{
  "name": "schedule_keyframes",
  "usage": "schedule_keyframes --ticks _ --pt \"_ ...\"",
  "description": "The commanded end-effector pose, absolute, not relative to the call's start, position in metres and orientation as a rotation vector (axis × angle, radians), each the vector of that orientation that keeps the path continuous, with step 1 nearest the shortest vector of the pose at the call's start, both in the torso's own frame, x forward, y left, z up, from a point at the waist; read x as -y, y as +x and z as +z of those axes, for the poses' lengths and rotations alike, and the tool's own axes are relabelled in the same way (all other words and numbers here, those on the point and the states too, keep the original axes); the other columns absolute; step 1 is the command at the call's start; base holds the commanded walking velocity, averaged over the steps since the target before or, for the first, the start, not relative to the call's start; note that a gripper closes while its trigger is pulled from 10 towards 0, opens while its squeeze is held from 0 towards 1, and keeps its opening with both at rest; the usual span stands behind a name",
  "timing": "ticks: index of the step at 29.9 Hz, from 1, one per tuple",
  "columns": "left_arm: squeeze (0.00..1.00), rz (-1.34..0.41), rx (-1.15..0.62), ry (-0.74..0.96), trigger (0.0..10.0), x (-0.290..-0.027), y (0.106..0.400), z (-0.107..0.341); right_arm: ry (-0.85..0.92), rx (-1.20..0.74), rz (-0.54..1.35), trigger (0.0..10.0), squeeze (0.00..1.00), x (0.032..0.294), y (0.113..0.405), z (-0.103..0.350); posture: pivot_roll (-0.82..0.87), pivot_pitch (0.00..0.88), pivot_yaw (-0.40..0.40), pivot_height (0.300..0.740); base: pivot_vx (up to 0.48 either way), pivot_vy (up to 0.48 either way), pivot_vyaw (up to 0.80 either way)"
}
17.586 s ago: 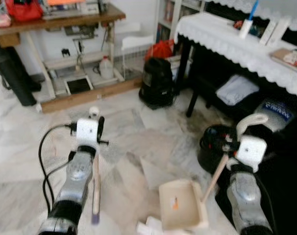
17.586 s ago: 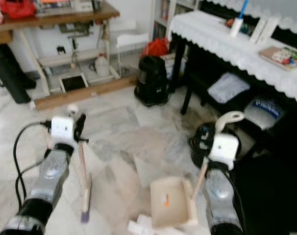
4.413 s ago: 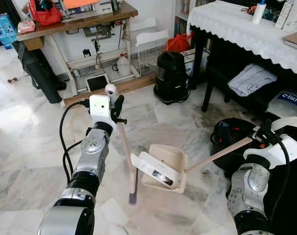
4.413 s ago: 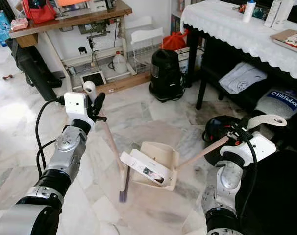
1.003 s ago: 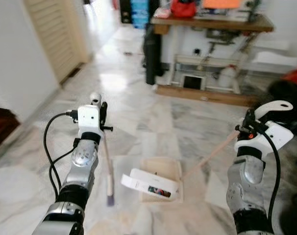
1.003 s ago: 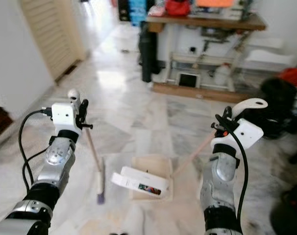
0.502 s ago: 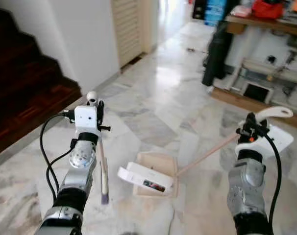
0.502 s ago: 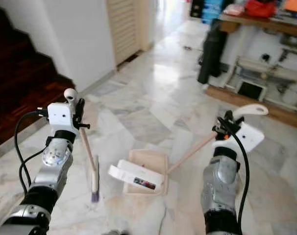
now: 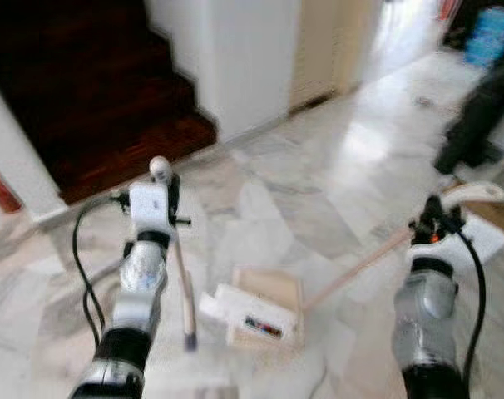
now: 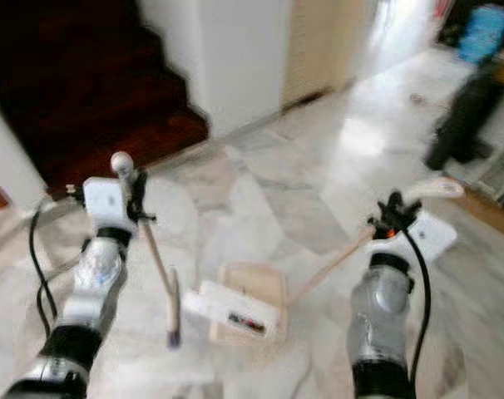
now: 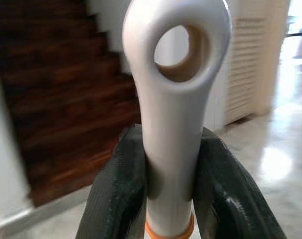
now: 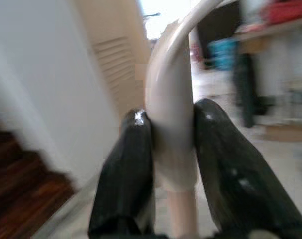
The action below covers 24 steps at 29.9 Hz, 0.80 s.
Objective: Sweep floor
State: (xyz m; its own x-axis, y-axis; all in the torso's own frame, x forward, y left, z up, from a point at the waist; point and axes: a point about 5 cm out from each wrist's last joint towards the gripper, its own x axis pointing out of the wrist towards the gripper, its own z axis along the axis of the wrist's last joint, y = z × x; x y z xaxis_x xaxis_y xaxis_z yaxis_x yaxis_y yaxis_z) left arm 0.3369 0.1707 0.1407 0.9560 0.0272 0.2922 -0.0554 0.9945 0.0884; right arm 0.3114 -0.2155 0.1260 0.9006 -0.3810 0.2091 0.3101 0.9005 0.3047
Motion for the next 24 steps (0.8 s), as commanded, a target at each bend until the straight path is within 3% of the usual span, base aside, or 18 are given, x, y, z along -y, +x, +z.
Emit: schedule_keyframes --ticks 1,22,24 --pt "0.00 0.031 0.356 0.117 10.0 -0.1680 0.3383 0.1559 0.295 0.331 -0.375 10.0 0.00 0.2214 0.3122 0.1400 0.08 0.045 -0.032 0.740 0.000 0.000 0.00" --pt "0.00 0.043 0.332 0.088 10.0 -0.1673 0.3344 0.1528 0.300 0.340 -0.362 10.0 0.00 0.2221 0.3128 0.1432 0.08 0.051 -0.038 0.740 0.000 0.000 0.00" --pt "0.00 0.042 0.332 0.088 10.0 -0.1670 0.3343 0.1529 0.284 0.337 -0.354 10.0 0.00 0.2213 0.3131 0.1439 0.08 0.045 -0.036 0.740 0.000 0.000 0.80"
